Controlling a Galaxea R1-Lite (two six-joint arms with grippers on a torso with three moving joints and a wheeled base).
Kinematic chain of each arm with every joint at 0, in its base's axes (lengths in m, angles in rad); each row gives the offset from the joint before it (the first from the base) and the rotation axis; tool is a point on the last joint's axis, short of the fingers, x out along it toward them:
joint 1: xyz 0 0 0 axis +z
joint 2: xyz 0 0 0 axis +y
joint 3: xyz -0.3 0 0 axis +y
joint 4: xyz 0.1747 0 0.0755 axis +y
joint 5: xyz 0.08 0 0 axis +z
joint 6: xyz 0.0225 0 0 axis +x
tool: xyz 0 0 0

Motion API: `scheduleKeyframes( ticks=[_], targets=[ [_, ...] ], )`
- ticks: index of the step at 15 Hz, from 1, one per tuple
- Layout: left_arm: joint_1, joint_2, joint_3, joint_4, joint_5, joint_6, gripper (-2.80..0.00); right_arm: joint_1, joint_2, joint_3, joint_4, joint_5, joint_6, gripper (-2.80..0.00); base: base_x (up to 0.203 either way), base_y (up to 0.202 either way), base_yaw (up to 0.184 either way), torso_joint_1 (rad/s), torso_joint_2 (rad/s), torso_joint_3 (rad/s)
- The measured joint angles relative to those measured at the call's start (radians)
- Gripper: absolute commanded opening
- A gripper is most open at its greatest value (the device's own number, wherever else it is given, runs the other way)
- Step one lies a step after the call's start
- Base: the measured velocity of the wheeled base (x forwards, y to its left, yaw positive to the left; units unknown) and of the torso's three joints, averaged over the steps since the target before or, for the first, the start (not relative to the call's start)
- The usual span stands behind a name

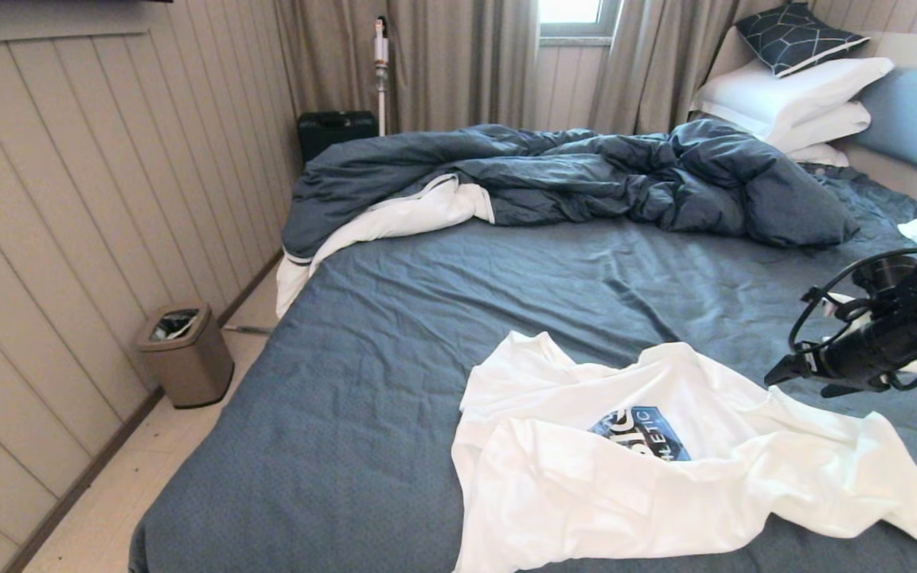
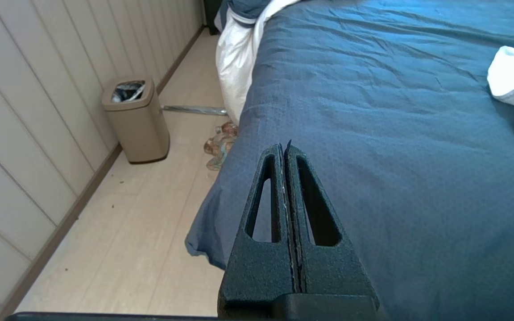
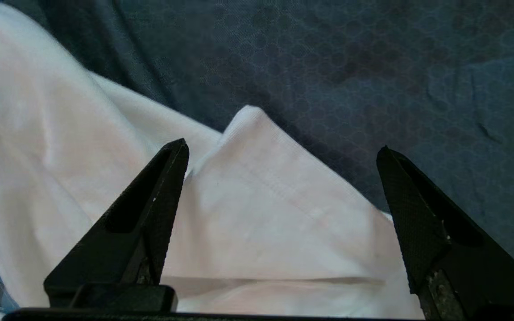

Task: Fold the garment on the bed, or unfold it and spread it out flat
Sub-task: Unford the white T-shirt

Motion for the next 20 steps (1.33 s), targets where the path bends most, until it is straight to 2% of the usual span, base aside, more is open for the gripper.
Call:
scheduleKeyframes(
  ticks=[12, 13, 20],
  targets=[
    [0.000, 0.000, 0.000, 0.002, 0.001, 0.002, -2.80, 0.004, 0.033, 0.005, -0.001, -0.004, 0.004, 0.00, 0.000, 0.000, 0.000, 0.000, 0.00, 0.000],
    [-0.001, 0.000, 0.000, 0.002, 0.001, 0.002, -2.80, 0.004, 0.033, 0.006, -0.001, -0.006, 0.004, -2.80, 0.000, 0.000, 0.000, 0.000, 0.00, 0.000],
    [-0.001, 0.000, 0.000, 0.002, 0.001, 0.002, -2.80, 0.007, 0.026, 0.026, -0.003, -0.023, 0.004, -2.80, 0.000, 0.000, 0.000, 0.000, 0.00, 0.000]
  ],
)
